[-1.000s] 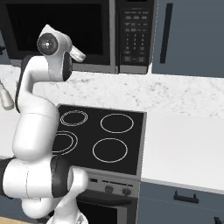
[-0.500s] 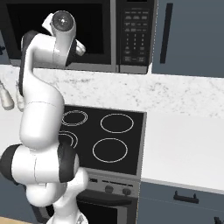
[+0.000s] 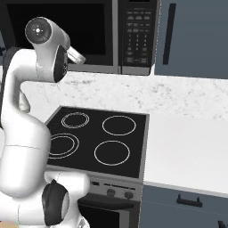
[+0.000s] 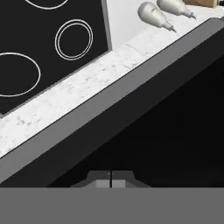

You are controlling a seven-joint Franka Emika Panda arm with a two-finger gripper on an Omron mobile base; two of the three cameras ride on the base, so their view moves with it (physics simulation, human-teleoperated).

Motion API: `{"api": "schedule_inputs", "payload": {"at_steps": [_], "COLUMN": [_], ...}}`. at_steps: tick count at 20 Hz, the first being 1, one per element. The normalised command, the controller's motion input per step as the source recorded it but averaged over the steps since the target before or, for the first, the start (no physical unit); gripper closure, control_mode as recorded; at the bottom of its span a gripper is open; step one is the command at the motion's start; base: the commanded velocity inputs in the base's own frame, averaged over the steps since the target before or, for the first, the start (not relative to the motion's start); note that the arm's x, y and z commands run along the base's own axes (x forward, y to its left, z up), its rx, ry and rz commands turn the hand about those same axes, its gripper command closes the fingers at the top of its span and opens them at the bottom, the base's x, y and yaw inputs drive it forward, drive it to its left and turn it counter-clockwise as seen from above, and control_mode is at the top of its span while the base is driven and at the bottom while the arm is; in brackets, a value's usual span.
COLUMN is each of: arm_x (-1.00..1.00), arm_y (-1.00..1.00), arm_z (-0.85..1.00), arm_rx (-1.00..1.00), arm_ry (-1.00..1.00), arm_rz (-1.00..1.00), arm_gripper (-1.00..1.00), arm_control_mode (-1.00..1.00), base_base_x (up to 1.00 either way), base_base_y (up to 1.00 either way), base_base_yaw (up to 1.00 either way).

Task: Open the microwave, place the bowl with waffle inside the microwave, then close the microwave door and turn it on.

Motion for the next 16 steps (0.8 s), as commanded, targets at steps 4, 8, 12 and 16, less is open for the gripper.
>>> {"api": "schedule_inputs", "payload": {"at_steps": [4,8,12,16], "arm_x": [-1.0,-0.91,-0.46,-0.12], "arm_y": [-0.97,-1.0,-0.99,-0.95], "arm_z": [-0.21,0.0,-0.01,-0.19], "arm_rx": [0.08,0.23,0.4,0.46], "arm_ry": [-0.06,-0.05,-0.11,-0.01], "arm_rz": [-0.28,-0.16,-0.04,-0.01], "arm_gripper": [1.0,1.0,1.0,1.0], "arm_control_mode": [-1.0,-1.0,-1.0,-1.0], "base_base_x": [0.0,0.0,0.0,0.0], "base_base_y": [0.0,0.0,0.0,0.0], "base_base_yaw": [0.0,0.0,0.0,0.0]}}
